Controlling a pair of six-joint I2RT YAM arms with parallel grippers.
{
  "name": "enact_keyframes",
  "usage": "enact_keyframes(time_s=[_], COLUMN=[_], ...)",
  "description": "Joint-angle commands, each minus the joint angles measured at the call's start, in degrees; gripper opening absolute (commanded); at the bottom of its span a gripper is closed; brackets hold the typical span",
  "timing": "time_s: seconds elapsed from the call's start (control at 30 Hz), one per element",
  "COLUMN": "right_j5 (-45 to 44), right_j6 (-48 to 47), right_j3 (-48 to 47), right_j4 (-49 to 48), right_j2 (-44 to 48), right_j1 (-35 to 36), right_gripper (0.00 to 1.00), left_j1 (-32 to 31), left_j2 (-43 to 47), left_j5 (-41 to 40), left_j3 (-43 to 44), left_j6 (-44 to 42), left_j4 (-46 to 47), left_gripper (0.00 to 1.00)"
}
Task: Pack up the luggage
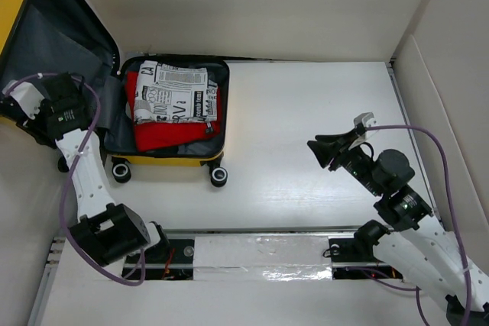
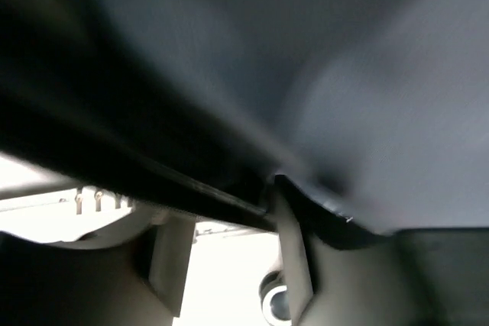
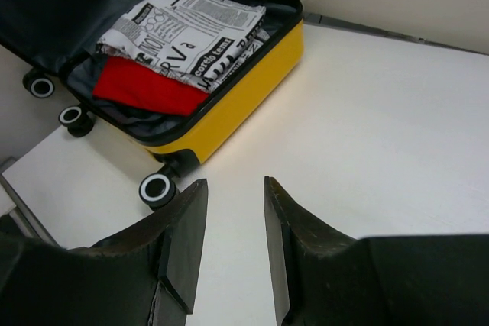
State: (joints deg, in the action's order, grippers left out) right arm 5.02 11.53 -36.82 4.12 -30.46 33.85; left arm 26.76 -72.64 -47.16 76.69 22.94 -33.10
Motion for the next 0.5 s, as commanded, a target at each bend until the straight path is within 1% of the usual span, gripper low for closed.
enact_keyframes(time_s=[0.0,0.03,0.13,0.17,0.2,0.27,0.3,0.33,0.37,0.4,0.43,0.47], right_j5=[2.1,2.5,2.8,3.2,3.5,4.1,4.0,3.9,3.3,2.8,2.5,1.4], right_j6=[-1.2,-1.2,-0.8,-0.7,-0.6,-0.5,-0.6,-0.8,-0.8,-0.8,-0.6,-0.5], right_j3=[-2.3,-2.1,-1.6,-1.6,-1.5,-1.7,-1.8,-2.0,-2.0,-2.0,-1.9,-1.4], right_j4=[-1.8,-2.1,-3.3,-3.4,-3.5,-3.5,-3.5,-3.4,-3.5,-3.5,-4.7,-5.5], right_j2=[-0.8,-0.9,-1.6,-2.0,-2.5,-4.1,-4.5,-5.0,-5.4,-5.6,-5.8,-6.3], right_j1=[0.5,0.5,0.5,0.5,0.5,0.5,0.5,0.5,0.5,0.5,0.5,0.5], right_gripper=[0.42,0.42,0.42,0.42,0.42,0.42,0.42,0.42,0.42,0.42,0.42,0.43], left_j1=[0.4,0.4,0.4,-1.1,-2.7,-7.2,-13.3,-17.3,-21.3,-27.9,-30.4,-32.0], left_j2=[-1.9,-2.3,-1.8,-1.4,0.0,2.6,6.5,9.3,12.1,18.8,22.2,25.2], left_j5=[-1.8,-0.9,2.5,3.1,3.6,3.3,4.1,3.9,5.0,7.3,13.0,17.9], left_j3=[6.8,7.6,7.5,7.3,6.9,5.2,2.3,-0.5,-2.9,-8.3,-11.1,-13.4], left_j6=[0.7,0.6,0.4,0.3,0.2,-1.4,-2.1,-3.1,-3.2,-3.5,-3.2,-2.4], left_j4=[-0.8,-1.1,0.1,0.4,0.6,2.7,3.8,7.4,8.6,10.2,13.3,14.5], left_gripper=[0.36,0.35,0.12,0.05,0.0,0.0,0.0,0.0,0.0,0.0,0.0,0.0])
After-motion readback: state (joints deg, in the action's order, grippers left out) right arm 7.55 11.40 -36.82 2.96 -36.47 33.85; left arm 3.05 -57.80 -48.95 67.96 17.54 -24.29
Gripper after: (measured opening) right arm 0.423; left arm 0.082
